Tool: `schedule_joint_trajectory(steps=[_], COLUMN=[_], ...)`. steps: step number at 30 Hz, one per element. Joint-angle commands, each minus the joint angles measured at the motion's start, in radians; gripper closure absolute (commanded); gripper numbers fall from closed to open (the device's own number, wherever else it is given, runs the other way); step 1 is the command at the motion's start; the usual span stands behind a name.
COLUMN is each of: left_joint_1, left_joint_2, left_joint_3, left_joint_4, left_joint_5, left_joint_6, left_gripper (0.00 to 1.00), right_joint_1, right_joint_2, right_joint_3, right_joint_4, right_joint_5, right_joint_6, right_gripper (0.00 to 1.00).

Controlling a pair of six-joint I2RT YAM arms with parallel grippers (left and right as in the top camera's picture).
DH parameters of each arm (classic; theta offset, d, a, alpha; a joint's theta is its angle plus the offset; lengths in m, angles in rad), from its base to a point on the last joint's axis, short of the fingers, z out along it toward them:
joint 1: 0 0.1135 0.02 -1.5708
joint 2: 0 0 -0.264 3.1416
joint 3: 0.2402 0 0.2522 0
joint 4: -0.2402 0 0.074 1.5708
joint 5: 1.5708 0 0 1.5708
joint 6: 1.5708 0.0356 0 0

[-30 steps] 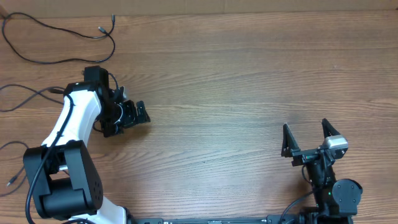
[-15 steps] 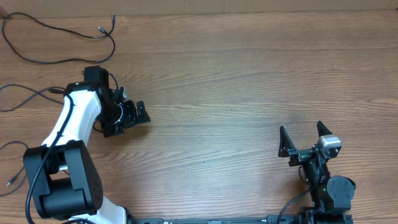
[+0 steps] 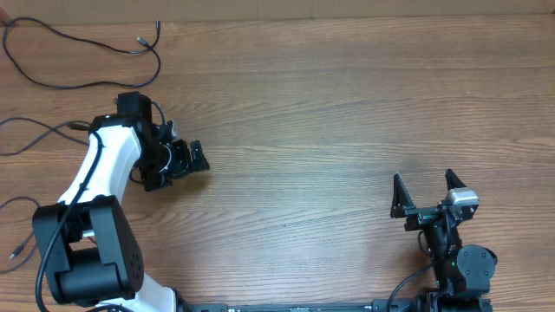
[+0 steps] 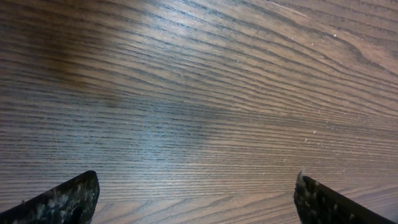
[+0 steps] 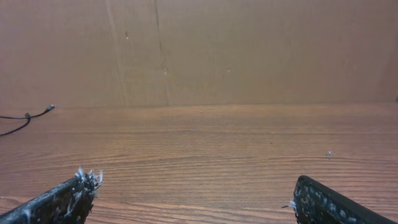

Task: Untangle cables

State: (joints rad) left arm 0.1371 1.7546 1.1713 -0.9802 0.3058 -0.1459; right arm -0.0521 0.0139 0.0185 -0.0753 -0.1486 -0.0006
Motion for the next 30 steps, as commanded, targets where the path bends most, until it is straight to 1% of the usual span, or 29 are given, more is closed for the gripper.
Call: schedule_joint_trajectory(steps=[1, 25, 27, 30], left_joint_1=[-0.003, -0.002, -0.002, -0.008], left_joint_2=[0.006, -0.01, -0.066, -0.206], left_joint_3=[0.011, 0.01, -0.014, -0.108], left_joint_4=[-0.002, -0.019, 0.003, 0.134], left_joint_5=[-0.002, -0.002, -0.002, 0.005], left_joint_6=[0.019, 0.019, 0.019, 0.015], left_gripper=[0.0, 0.0, 0.0, 0.0], right_joint_1=[-0.003, -0.003, -0.003, -0.003], right_joint_2=[-0.011, -0.011, -0.011, -0.011], right_joint_3=[-0.011, -0.01, -0.01, -0.01], right_joint_4=[0.003, 0.003, 0.003, 0.003], right_joint_5=[0.014, 0.014, 0.014, 0.014], right_joint_6=[-0.004, -0.005, -0.005, -0.005], right_gripper=[0.0, 0.0, 0.0, 0.0])
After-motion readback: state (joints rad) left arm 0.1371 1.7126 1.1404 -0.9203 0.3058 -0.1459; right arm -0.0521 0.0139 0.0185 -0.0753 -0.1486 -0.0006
